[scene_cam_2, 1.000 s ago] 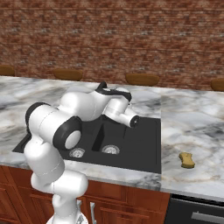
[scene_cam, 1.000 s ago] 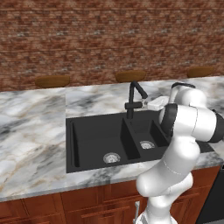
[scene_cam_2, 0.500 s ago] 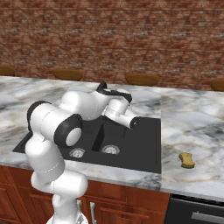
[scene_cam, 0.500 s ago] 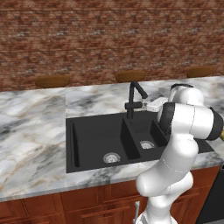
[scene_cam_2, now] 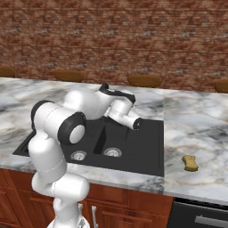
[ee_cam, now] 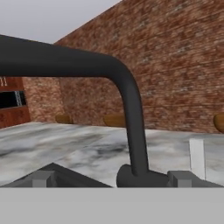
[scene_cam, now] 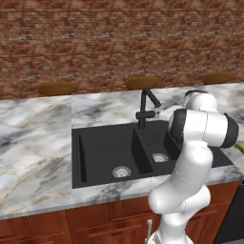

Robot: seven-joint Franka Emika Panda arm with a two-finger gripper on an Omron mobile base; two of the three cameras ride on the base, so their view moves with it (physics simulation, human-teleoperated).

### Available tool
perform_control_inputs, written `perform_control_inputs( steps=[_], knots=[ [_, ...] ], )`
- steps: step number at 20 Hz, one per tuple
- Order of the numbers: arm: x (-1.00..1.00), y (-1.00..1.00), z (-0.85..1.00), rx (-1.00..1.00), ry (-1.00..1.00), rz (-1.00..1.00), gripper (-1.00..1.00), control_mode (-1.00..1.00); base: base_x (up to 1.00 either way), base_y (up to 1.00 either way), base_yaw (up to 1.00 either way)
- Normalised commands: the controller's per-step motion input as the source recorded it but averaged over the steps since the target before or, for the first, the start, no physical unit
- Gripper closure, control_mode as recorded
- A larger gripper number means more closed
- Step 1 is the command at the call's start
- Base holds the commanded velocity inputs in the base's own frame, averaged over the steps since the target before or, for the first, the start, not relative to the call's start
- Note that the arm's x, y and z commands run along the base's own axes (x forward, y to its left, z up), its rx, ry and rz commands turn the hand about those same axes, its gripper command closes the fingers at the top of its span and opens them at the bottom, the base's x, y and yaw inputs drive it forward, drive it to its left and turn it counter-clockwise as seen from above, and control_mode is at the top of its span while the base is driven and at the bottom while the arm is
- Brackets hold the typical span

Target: Soak the sponge with water for a few seconds and then drop it inside the sink.

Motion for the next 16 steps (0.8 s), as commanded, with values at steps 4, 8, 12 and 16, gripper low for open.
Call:
perform_control_inputs(
  steps=[4,8,12,16],
  knots=[
    [0.10,-0.17,0.00,0.00,0.00,0.00,-1.00,-1.00,0.00,0.00,0.00],
    [0.03,-0.10,0.00,0.00,-0.01,0.00,-1.00,-1.00,0.00,0.00,0.00],
    [0.00,0.00,-0.04,0.00,-0.02,0.00,-1.00,-1.00,0.00,0.00,0.00],
    [0.02,0.00,-0.08,0.00,0.00,0.00,-1.00,-1.00,0.00,0.00,0.00]
  ],
)
